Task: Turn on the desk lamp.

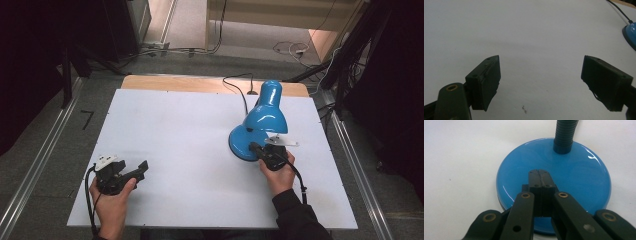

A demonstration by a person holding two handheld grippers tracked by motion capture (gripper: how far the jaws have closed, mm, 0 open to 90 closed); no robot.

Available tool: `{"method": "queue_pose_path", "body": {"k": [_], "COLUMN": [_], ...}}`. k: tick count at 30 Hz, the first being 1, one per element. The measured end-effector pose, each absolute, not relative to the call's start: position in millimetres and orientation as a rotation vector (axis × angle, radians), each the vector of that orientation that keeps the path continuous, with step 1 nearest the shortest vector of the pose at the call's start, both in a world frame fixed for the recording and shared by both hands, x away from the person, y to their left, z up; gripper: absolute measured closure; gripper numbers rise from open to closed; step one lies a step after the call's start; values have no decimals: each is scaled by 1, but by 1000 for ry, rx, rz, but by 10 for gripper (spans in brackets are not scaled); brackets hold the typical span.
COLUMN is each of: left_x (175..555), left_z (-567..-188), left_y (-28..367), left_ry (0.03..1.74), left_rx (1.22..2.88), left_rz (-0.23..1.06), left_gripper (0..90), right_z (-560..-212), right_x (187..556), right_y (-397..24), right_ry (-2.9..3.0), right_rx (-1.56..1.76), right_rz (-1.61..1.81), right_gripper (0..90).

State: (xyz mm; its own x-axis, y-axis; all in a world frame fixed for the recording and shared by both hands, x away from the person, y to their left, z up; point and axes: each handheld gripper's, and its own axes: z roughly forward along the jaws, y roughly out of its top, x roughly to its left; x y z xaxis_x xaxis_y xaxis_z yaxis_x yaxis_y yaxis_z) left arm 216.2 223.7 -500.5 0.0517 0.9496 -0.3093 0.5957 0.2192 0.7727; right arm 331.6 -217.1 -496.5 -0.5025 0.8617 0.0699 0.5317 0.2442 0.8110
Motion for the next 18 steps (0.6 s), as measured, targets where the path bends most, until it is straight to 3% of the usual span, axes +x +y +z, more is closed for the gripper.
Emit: {"method": "queue_pose_path", "body": {"k": [18], "left_x": [216], "left_z": [-500], "left_y": [223], "left_ry": [1641], "left_rx": [1475], "left_rz": [522], "left_gripper": [166], "right_z": [-497], "right_x": [330], "right_y": [-217], "right_ry": [2129], "right_rx": [1264], "right_rz": [1144], "right_gripper": [881]}}
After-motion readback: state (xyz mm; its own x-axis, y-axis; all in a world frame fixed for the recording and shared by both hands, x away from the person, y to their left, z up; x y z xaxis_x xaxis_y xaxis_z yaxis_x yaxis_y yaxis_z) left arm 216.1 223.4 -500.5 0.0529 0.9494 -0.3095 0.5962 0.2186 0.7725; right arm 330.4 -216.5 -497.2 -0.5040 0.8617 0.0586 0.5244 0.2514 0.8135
